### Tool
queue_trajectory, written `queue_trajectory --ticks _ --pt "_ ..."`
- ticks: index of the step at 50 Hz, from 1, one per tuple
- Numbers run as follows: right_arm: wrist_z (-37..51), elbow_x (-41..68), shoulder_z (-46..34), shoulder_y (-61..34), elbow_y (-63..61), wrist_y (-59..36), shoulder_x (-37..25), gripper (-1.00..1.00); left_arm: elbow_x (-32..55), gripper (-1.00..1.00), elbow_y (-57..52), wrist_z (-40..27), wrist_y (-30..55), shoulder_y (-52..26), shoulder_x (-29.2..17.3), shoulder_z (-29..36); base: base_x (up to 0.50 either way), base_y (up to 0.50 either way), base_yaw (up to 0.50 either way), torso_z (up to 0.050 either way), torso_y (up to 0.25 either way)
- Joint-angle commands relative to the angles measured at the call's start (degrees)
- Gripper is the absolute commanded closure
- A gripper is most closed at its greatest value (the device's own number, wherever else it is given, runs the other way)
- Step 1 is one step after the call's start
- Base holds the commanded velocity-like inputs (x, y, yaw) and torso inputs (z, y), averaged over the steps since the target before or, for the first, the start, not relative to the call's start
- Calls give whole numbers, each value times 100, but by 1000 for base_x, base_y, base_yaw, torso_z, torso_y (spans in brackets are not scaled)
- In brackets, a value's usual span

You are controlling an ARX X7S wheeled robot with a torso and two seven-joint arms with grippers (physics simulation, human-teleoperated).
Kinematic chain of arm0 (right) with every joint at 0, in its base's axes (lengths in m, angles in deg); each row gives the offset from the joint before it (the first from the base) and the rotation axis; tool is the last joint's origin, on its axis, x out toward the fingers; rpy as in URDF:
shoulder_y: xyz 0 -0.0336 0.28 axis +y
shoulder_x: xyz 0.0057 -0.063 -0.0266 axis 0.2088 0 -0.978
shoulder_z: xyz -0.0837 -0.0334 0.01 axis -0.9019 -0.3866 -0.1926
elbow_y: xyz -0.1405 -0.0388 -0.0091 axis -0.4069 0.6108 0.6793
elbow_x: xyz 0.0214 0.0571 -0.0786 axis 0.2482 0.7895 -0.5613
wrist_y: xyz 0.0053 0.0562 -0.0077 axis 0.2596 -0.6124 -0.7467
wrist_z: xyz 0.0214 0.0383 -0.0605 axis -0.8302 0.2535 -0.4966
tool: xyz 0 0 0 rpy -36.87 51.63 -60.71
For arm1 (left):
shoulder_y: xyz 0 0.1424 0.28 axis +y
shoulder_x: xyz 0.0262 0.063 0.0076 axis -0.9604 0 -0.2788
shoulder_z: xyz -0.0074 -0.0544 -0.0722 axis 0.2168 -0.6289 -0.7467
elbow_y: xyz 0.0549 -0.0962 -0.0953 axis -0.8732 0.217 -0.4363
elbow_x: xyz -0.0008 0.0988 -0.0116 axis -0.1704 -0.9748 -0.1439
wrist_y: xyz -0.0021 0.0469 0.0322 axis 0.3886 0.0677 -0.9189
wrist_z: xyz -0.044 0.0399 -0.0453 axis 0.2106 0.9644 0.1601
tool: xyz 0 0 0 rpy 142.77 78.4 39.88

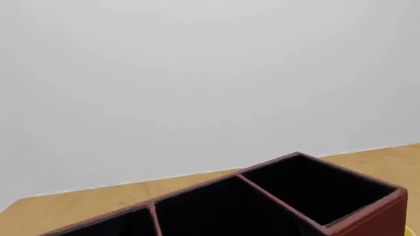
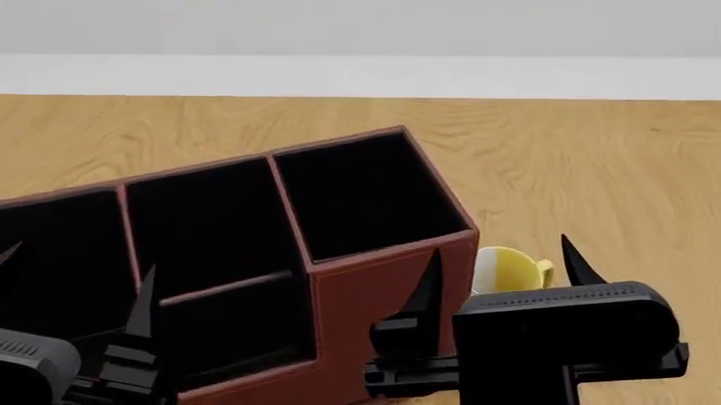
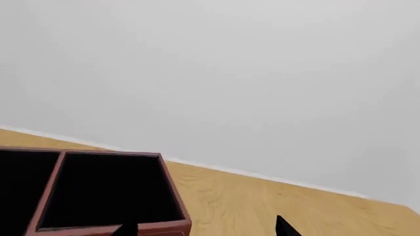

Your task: Pick up the book and place it in the front compartment of the caddy.

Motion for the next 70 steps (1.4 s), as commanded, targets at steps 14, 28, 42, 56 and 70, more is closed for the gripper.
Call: queue_trajectory --ticks 14,28,42,56,70 --pt "35 89 126 150 -90 214 -31 -100 86 -100 15 -90 -12 -15 -62 32 464 36 0 0 1" --pt "67 109 105 168 -167 128 -79 -100 315 -100 -166 118 519 -219 -379 115 -5 0 0 0 1" --pt "96 78 87 23 -346 -229 -190 -100 2872 -100 -688 -964 1914 -1434 -1846 260 0 0 0 0 0" --pt "113 54 29 -164 -496 -618 -275 -100 6692 -100 -534 -2775 2757 -2703 -2702 350 0 0 0 0 0" --pt "111 50 14 -330 -637 -880 -291 -100 10161 -100 198 -5214 2304 -4615 -3167 1950 0 0 0 0 0"
